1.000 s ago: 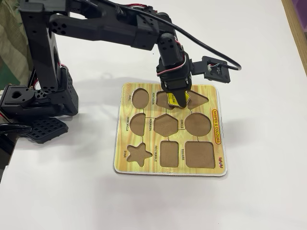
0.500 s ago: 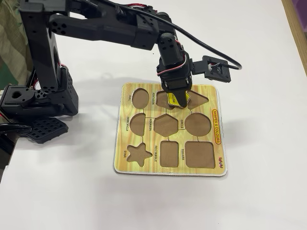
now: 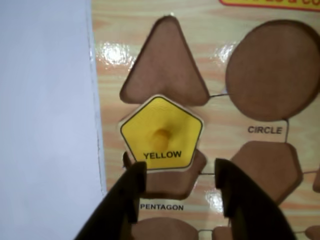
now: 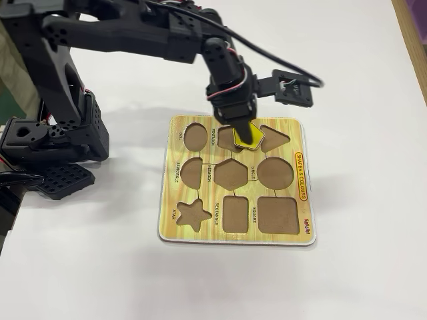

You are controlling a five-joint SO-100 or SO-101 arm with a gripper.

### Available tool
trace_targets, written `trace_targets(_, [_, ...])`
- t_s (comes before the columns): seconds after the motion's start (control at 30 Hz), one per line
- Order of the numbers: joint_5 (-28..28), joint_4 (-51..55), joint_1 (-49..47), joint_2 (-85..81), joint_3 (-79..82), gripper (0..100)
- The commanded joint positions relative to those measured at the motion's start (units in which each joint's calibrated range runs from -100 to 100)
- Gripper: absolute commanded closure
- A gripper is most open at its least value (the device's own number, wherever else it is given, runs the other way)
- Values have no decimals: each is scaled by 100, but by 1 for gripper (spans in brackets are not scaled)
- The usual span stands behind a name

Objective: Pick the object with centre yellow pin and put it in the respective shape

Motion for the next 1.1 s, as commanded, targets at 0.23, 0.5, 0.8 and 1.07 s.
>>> trace_targets(0.23, [-33,-83,102,-1826,1340,84])
trace_targets(0.5, [-33,-83,326,-3023,2473,84])
trace_targets(0.8, [-33,-83,766,-4580,3921,84])
trace_targets(1.07, [-33,-83,795,-6103,5198,84])
